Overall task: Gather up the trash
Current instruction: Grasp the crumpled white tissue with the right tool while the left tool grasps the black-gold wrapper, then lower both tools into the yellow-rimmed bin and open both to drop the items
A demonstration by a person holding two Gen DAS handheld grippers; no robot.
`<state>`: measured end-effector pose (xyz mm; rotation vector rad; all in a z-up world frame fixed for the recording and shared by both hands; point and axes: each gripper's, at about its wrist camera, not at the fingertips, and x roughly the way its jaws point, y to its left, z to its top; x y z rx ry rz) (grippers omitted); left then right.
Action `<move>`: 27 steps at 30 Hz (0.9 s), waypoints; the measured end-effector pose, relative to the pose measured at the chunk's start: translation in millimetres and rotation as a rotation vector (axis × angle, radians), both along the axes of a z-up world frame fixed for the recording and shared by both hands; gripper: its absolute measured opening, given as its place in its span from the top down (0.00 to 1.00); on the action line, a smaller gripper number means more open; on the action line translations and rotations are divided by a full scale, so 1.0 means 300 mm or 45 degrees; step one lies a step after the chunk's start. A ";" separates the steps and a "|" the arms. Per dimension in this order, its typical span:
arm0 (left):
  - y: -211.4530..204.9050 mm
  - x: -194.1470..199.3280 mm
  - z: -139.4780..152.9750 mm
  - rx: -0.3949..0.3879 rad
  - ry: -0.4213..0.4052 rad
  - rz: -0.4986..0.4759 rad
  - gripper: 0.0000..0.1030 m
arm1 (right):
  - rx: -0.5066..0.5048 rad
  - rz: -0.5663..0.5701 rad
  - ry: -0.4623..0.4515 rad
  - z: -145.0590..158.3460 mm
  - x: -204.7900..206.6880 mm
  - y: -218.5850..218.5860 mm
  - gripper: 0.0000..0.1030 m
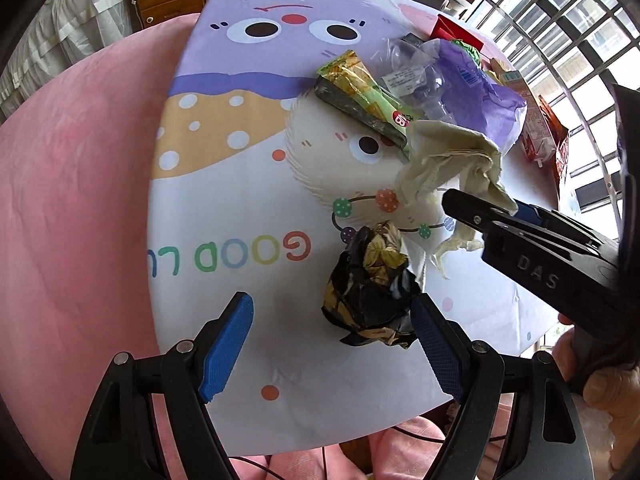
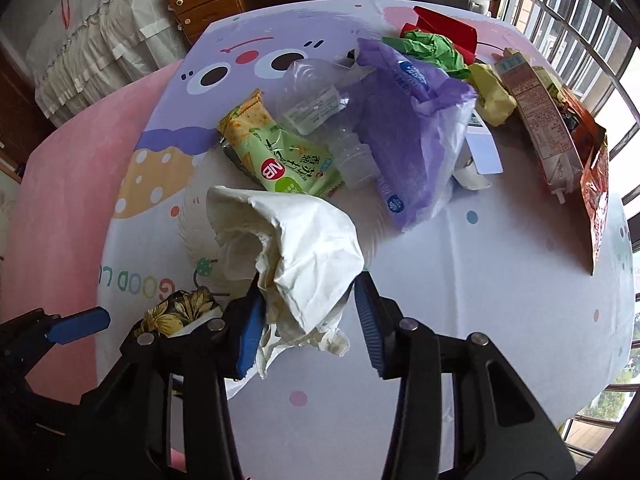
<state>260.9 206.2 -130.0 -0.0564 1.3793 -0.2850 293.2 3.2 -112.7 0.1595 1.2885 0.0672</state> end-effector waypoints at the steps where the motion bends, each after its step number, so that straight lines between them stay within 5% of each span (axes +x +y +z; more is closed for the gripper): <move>1: -0.012 0.007 -0.009 -0.007 0.007 -0.015 0.19 | 0.011 -0.018 0.000 0.015 -0.022 -0.022 0.62; 4: -0.052 0.026 -0.042 0.028 0.022 -0.045 0.21 | 0.025 -0.074 -0.001 0.061 -0.101 -0.079 0.63; 7: -0.083 0.041 -0.074 0.003 0.051 -0.076 0.33 | 0.036 -0.120 0.002 0.097 -0.178 -0.126 0.64; 14: -0.123 0.025 -0.078 0.000 -0.022 -0.075 0.46 | 0.040 -0.174 0.005 0.160 -0.334 -0.184 0.64; 27: -0.209 -0.334 0.169 0.034 -0.265 -0.007 0.47 | 0.103 0.005 -0.054 0.265 -0.535 -0.286 0.64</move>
